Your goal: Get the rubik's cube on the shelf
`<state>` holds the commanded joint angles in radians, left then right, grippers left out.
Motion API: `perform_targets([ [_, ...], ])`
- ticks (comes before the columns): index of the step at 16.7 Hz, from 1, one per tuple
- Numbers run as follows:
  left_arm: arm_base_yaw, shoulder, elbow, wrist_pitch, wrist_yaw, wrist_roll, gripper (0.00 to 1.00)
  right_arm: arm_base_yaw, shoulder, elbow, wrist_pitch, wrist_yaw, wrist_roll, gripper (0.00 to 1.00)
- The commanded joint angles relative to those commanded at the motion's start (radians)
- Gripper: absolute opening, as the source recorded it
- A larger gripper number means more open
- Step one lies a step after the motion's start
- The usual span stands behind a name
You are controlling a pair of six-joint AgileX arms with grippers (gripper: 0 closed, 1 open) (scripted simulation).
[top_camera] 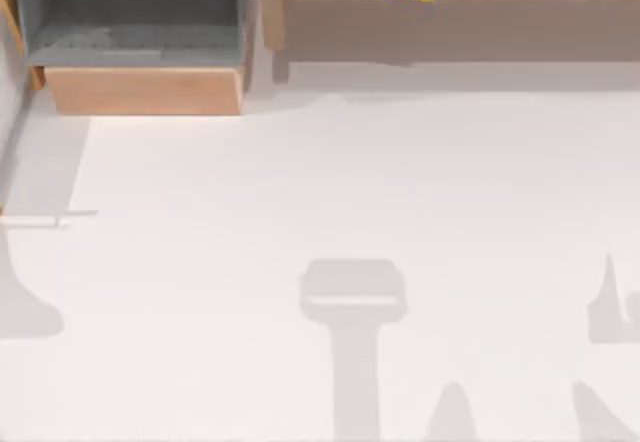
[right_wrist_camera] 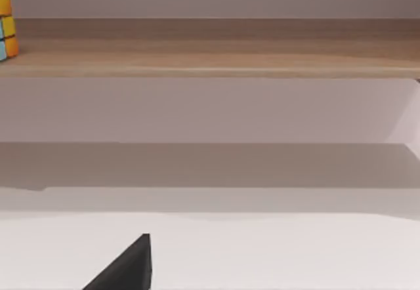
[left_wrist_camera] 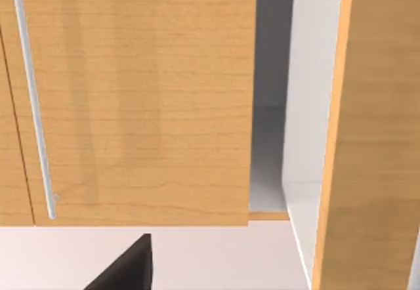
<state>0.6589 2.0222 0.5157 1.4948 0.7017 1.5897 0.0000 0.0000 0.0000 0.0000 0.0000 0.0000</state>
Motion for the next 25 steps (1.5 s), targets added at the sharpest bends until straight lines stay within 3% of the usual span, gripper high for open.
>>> perform_targets([
  [2,0.000,0.000,0.000,0.000,0.000,0.000,1.00,0.000,0.000,0.000,0.000,0.000,0.000,1.00],
  [15,0.000,0.000,0.000,0.000,0.000,0.000,0.02,0.000,0.000,0.000,0.000,0.000,0.000,1.00],
  [25,0.001,0.011,0.002,-0.011,-0.002,-0.004,0.00,0.000,0.000,0.000,0.000,0.000,0.000,1.00],
])
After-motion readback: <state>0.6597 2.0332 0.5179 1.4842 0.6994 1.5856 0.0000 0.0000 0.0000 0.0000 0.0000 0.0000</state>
